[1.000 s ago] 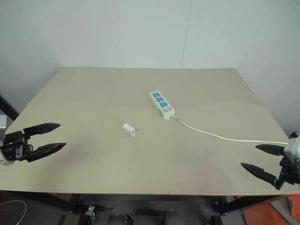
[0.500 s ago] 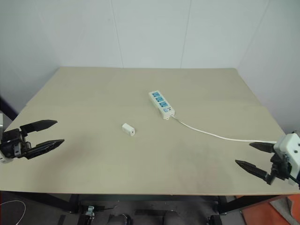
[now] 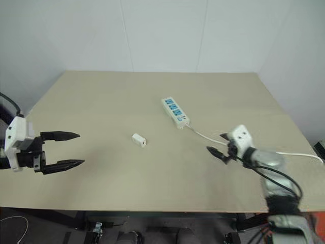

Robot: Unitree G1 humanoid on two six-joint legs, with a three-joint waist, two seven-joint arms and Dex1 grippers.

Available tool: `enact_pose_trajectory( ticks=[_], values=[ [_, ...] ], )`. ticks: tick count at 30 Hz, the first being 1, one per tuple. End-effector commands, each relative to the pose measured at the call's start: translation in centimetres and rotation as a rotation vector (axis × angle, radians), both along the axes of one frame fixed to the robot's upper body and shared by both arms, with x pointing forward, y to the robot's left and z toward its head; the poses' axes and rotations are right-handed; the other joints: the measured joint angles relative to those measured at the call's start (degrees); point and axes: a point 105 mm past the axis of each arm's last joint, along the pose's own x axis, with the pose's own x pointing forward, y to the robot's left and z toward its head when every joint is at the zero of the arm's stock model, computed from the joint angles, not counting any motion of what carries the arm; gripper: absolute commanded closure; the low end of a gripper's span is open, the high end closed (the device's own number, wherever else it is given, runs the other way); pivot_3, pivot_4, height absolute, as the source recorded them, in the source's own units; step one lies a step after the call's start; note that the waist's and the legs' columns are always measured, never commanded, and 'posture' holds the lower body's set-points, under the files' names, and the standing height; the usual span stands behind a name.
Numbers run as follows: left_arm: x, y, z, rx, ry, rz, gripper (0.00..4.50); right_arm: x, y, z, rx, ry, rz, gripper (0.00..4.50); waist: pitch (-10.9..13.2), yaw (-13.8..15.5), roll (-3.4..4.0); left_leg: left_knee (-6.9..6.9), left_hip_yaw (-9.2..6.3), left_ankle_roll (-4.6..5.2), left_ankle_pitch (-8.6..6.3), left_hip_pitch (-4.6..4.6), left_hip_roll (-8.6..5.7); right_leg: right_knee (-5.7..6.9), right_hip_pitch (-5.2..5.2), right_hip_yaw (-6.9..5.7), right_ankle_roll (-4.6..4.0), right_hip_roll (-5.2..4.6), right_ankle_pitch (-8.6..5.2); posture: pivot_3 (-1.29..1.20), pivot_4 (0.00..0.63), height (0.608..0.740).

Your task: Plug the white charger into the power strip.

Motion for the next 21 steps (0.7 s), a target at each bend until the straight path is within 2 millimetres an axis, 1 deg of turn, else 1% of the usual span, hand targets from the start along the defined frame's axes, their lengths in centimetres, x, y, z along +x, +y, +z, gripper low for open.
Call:
enact_pose_trajectory(
  ticks=[1, 2, 4, 6, 9, 10, 12, 15, 16, 21],
  values=[
    [-0.2, -0.9, -1.0, 0.150, 0.038, -0.048, 0.02, 3.3, 0.4, 1.3, 0.014, -0.059, -0.074, 0.00, 0.04, -0.13, 0.01, 0.01, 0.01, 0.00, 0.00, -0.05, 0.00, -0.02, -0.05, 0.02, -0.19, 0.00, 0.12, 0.00, 0.150, 0.740],
    [-0.2, -1.3, -1.2, 0.155, 0.043, -0.060, 0.02, 4.0, 0.6, 1.4, 0.035, -0.049, -0.089, 0.00, 0.04, -0.19, 0.02, 0.01, 0.00, 0.00, 0.00, -0.17, -0.04, -0.03, -0.14, 0.02, -0.23, -0.03, 0.14, 0.00, 0.150, 0.740],
    [0.1, -2.0, -0.9, 0.107, 0.024, -0.075, 0.02, 5.1, 0.9, 1.5, 0.072, -0.023, -0.109, 0.00, 0.05, 0.01, 0.01, 0.01, -0.01, 0.00, 0.00, -0.28, -0.06, -0.04, -0.22, -0.01, -0.25, -0.07, 0.16, 0.00, 0.150, 0.740],
    [0.4, -2.2, -0.8, 0.099, 0.007, -0.077, 0.02, 5.5, 1.4, 1.2, 0.101, 0.019, -0.100, 0.00, 0.06, 0.05, 0.00, 0.01, -0.08, 0.00, 0.00, -0.33, -0.05, -0.08, -0.22, -0.10, -0.26, -0.06, 0.16, 0.00, 0.150, 0.740],
    [0.6, -1.9, -1.2, 0.129, 0.001, -0.067, 0.02, 5.7, 1.9, -0.5, 0.058, 0.130, -0.090, 0.00, 0.06, -0.04, 0.00, -0.02, -0.11, 0.00, 0.00, -0.34, -0.05, -0.10, -0.22, -0.13, -0.27, -0.07, 0.17, 0.00, 0.150, 0.740],
    [0.6, -1.9, -1.3, 0.129, -0.001, -0.067, 0.00, 5.6, 2.0, -1.0, 0.042, 0.159, -0.081, 0.18, 0.06, -0.13, 0.00, -0.02, -0.11, 0.00, 0.00, -0.33, -0.05, -0.10, -0.21, -0.12, -0.27, -0.07, 0.17, 0.00, 0.150, 0.740],
    [0.6, -1.8, -1.3, 0.128, -0.006, -0.061, 0.00, 5.8, 2.2, -1.1, 0.062, 0.193, -0.089, 0.61, 0.06, -0.35, 0.00, -0.02, -0.09, 0.00, 0.00, -0.31, -0.06, -0.07, -0.21, -0.11, -0.27, -0.07, 0.17, 0.00, 0.150, 0.740],
    [0.5, -1.7, -1.2, 0.122, -0.010, -0.060, 0.00, 6.0, 2.5, -0.9, 0.038, 0.176, -0.084, 1.59, 0.06, -1.07, 0.00, 0.03, -0.12, 0.00, 0.00, -0.21, -0.05, 0.01, -0.13, -0.12, -0.27, -0.05, 0.17, 0.00, 0.150, 0.740],
    [0.5, -1.6, -1.2, 0.121, -0.013, -0.057, 0.00, 6.1, 2.7, -0.7, 0.039, 0.171, -0.084, 2.02, 0.06, -1.23, 0.00, 0.03, -0.13, 0.00, 0.00, -0.19, -0.05, 0.03, -0.10, -0.13, -0.27, -0.04, 0.17, 0.00, 0.150, 0.740],
    [0.8, -1.3, -1.8, 0.140, -0.012, -0.049, 0.00, 6.2, 3.2, -0.6, -0.005, 0.143, -0.060, 3.83, 0.06, -1.81, 0.00, 0.05, -0.14, 0.00, 0.00, -0.12, -0.05, 0.08, -0.06, -0.12, -0.26, -0.02, 0.17, 0.00, 0.150, 0.740]
  ],
)
